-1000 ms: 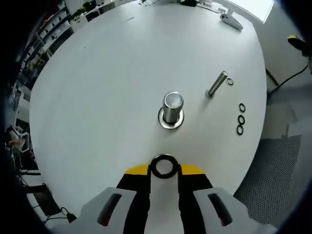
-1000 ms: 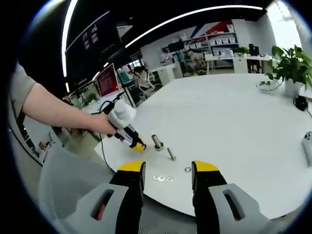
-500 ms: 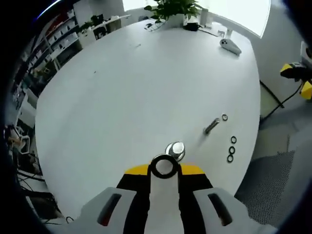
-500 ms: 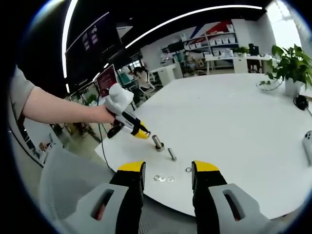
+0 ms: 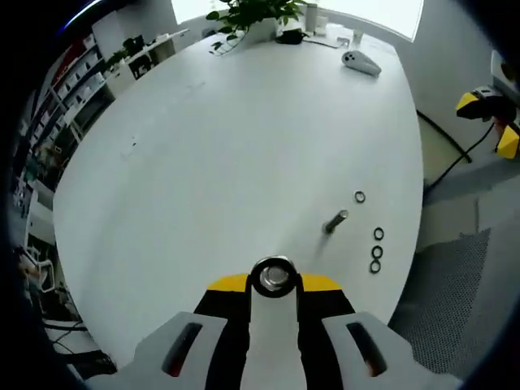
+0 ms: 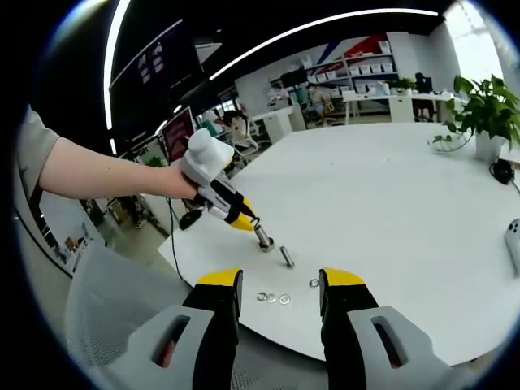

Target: Place the washer onto the threaded stud by aligning its center hole with the stud, sliding it down to the base, and recovering from edge contact or off-axis alignment until the washer reaches the visible bottom stop.

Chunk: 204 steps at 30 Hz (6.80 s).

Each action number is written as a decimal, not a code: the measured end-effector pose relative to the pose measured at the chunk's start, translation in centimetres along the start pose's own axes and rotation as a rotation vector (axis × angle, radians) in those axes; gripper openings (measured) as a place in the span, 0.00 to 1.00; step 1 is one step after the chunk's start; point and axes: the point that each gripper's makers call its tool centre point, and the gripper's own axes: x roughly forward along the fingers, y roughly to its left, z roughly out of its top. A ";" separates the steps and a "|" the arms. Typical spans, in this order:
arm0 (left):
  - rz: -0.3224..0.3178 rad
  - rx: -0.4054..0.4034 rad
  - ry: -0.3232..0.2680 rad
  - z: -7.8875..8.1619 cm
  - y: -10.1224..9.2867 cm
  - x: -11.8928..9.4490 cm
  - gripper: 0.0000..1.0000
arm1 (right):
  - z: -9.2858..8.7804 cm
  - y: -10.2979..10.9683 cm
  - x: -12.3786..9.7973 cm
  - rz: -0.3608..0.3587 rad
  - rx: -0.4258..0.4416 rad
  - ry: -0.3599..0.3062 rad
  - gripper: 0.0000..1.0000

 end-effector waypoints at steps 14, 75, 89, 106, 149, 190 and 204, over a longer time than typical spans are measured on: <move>-0.017 0.054 0.077 -0.4 -0.4 1.5 0.19 | 0.1 -0.2 -0.1 -0.008 0.011 -0.009 0.40; 0.058 -0.157 -0.041 -3.2 -0.3 -0.1 0.24 | -0.5 -0.4 -0.1 -0.025 -0.007 0.022 0.40; 0.095 -0.313 -0.234 -5.3 -2.5 -4.9 0.25 | -1.0 -0.2 0.2 -0.023 -0.031 0.053 0.40; 0.107 -0.465 -0.436 -7.5 -6.7 -11.9 0.27 | -1.6 -0.3 0.2 -0.040 -0.065 0.092 0.40; 0.141 -0.356 -0.506 -8.6 -9.0 -14.1 0.27 | -2.2 -1.5 0.1 -0.100 -0.056 0.132 0.39; 0.102 -0.413 -0.534 -8.9 -9.2 -14.6 0.26 | -2.4 -2.0 -0.2 -0.130 -0.035 0.135 0.39; 0.071 -0.419 -0.525 -9.2 -10.7 -14.2 0.27 | -2.8 -2.2 -0.1 -0.129 -0.034 0.156 0.39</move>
